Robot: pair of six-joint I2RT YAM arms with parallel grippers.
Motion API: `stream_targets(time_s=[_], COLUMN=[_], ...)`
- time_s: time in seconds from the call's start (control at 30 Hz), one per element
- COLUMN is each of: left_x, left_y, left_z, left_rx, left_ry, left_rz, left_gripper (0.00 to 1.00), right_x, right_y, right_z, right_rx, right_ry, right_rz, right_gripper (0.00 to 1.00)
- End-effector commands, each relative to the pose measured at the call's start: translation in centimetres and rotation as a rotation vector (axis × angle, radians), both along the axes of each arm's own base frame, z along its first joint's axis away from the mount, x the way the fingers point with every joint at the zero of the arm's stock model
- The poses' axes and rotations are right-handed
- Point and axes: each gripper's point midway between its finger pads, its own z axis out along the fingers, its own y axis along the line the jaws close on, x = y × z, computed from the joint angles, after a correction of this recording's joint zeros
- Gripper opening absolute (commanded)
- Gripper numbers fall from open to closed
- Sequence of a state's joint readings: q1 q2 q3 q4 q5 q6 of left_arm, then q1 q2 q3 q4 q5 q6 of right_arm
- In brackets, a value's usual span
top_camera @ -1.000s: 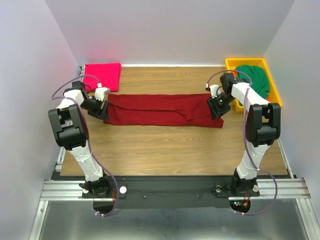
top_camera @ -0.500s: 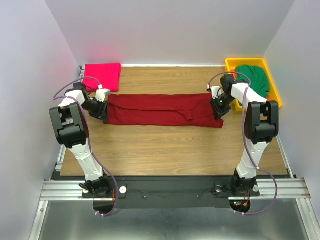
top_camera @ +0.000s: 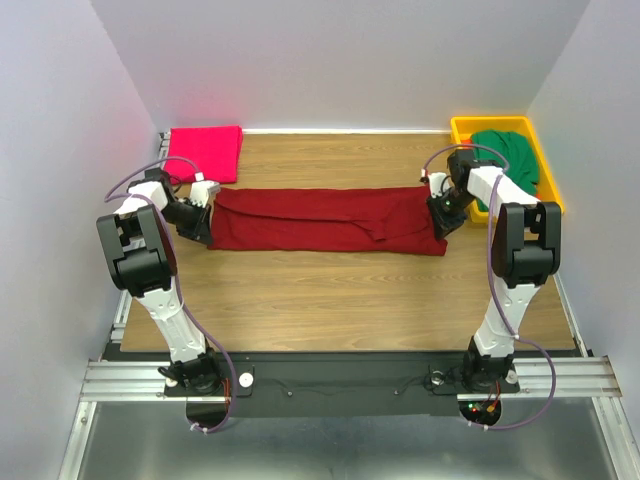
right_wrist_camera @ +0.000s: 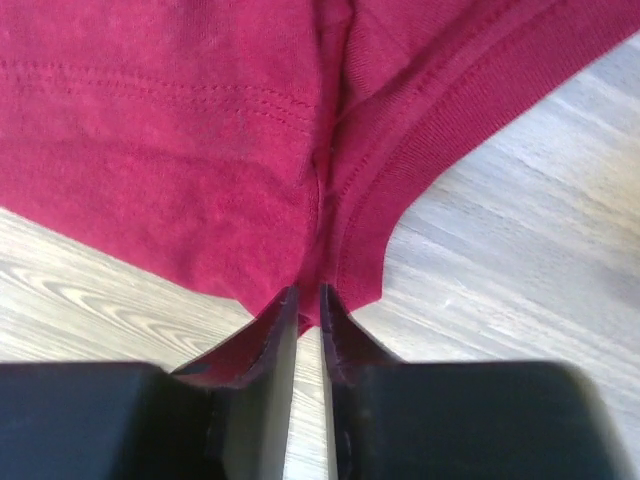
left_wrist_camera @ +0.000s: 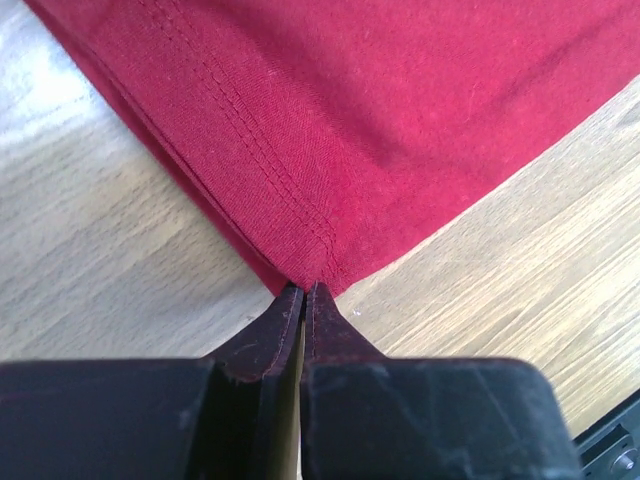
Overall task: Fold and stack the t-shirts
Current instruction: Fold the tshirt
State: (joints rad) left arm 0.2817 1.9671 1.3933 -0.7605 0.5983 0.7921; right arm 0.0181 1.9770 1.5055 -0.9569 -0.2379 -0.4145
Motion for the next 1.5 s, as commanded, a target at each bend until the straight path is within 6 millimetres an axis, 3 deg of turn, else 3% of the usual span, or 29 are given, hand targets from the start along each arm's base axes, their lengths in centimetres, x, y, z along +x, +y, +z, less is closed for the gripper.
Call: stream_targets(time_s=[0.0, 0.07, 0.3, 0.4, 0.53, 0.57, 0.6, 0.7, 0.83, 1.13, 1.17, 1.27, 1.47], left_x=[-1.3, -1.2, -0.8, -0.7, -0.8, -0.9, -1.0, -1.6, -2.7, -4.5, -4.5, -4.2, -3.4], left_y=[-0.5, -0.6, -0.4, -0.4, -0.4, -0.3, -0.3, 0.2, 0.5, 0.4, 0.4, 0.3, 0.4], left_z=[0.3, 0.4, 0.3, 0.3, 0.2, 0.1, 0.1, 0.2, 0.2, 0.2, 0.1, 0.1, 0.1], left_rx=[-0.029, -0.034, -0.032, -0.033, -0.029, -0.025, -0.021, -0.007, 0.011, 0.029, 0.029, 0.018, 0.018], left_ry=[0.020, 0.020, 0.017, 0.016, 0.022, 0.027, 0.029, 0.037, 0.047, 0.065, 0.065, 0.063, 0.052], left_rz=[-0.008, -0.004, 0.004, 0.006, 0.006, 0.007, 0.002, 0.004, -0.027, -0.055, -0.053, -0.045, -0.037], left_gripper=[0.12, 0.13, 0.15, 0.17, 0.14, 0.12, 0.10, 0.00, 0.00, 0.00, 0.00, 0.00, 0.00], right_x=[0.1, 0.2, 0.3, 0.3, -0.1, -0.3, -0.3, -0.5, -1.2, -2.8, -2.4, -1.7, 0.0], right_y=[0.4, 1.1, 1.6, 1.8, 1.5, 1.3, 0.4, -1.2, -2.9, -2.2, -1.7, -0.8, -0.1], right_z=[1.6, 1.9, 0.7, 0.2, -0.3, -0.3, -0.3, 0.0, 0.1, 0.7, 1.4, 2.3, 3.4], right_rx=[0.051, 0.090, 0.117, 0.129, 0.109, 0.100, 0.096, 0.071, 0.037, 0.072, 0.105, 0.154, 0.204], right_ry=[-0.032, -0.026, 0.013, 0.029, 0.047, 0.051, 0.052, 0.046, 0.045, 0.059, 0.046, 0.032, -0.009], right_rz=[-0.041, -0.057, -0.063, -0.061, -0.052, -0.047, -0.068, -0.084, -0.084, -0.065, -0.078, -0.096, -0.094], right_gripper=[0.30, 0.41, 0.40, 0.37, 0.17, 0.04, 0.01, 0.00, 0.01, 0.01, 0.14, 0.40, 0.44])
